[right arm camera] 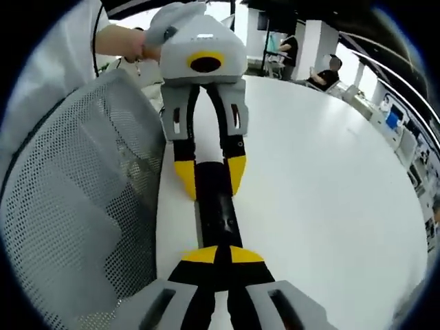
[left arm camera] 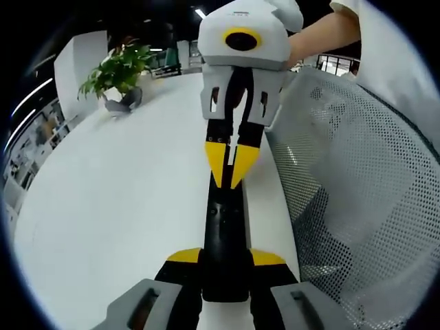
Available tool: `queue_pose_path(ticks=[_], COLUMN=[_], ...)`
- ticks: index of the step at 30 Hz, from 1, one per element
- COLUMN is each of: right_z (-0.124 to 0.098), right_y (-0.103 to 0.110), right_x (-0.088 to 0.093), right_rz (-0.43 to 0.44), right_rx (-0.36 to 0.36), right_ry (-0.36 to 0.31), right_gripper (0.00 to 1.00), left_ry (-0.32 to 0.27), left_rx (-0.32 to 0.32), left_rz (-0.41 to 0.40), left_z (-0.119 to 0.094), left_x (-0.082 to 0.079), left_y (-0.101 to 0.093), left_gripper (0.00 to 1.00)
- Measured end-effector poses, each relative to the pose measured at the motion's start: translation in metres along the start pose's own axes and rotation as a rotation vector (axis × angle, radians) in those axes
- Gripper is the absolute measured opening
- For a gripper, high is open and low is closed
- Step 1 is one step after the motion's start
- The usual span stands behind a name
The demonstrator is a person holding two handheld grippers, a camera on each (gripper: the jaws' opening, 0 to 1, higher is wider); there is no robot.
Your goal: Press the specified remote control buttons in sequence, fully releasing each button before pressing the next.
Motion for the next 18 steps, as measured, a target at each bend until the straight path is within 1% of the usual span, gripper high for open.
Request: queue_pose_path(ticks=[4, 8, 10, 11, 12, 16, 18], right_z=[-0.0003, -0.0009, -0.0017, -0.0015, -0.0016, -0.0004, -0.0001], right_y=[-0.0009, -0.0016, -0.0053, -0.0059, -0.006, -0.0024, -0.0029], right_x=[-0.0004, 0.0004, 0.0014, 0.0021, 0.0018, -0.0007, -0.0009], right_rz=[-0.01, -0.012, 0.008, 0.038, 0.042, -0.009, -0.02], right_rx=[-0.01, -0.003, 0.007, -0.006, -0.01, -0.025, -0.029], right_ry=[0.016, 0.026, 0.023, 0.018, 0.018, 0.034, 0.043], right_gripper=[0.02, 0.06, 0.09, 0.09, 0.09, 0.07, 0.07], left_ry=[-0.004, -0.002, -0.002, -0.002, -0.002, -0.004, -0.004], left_rx=[0.0, 0.001, 0.002, 0.002, 0.002, 0.004, 0.003], left_rz=[-0.001, -0.001, 0.0, 0.001, 0.002, 0.002, 0.0], left_z=[-0.0002, -0.0001, 0.0, 0.0, -0.0001, 0.0, 0.0002], left_x=[0.0004, 0.0003, 0.0004, 0.0004, 0.0005, 0.0007, 0.0008], left_y=[-0.0002, -0.0001, -0.0001, -0.0002, -0.0001, -0.0001, 0.0], left_gripper=[0.24, 0.24, 0.24, 0.24, 0.24, 0.24, 0.24])
Point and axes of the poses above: the point that each gripper's makers call its tool centre point, and the gripper's own axes: z roughly forward along the fingers, y roughly to its left, x roughly out of its underside, the point moved 8 cm from there along -z, roughly backward along the fingers, and after that the axes turned 5 degrees about -y, right-handed, at the moved point
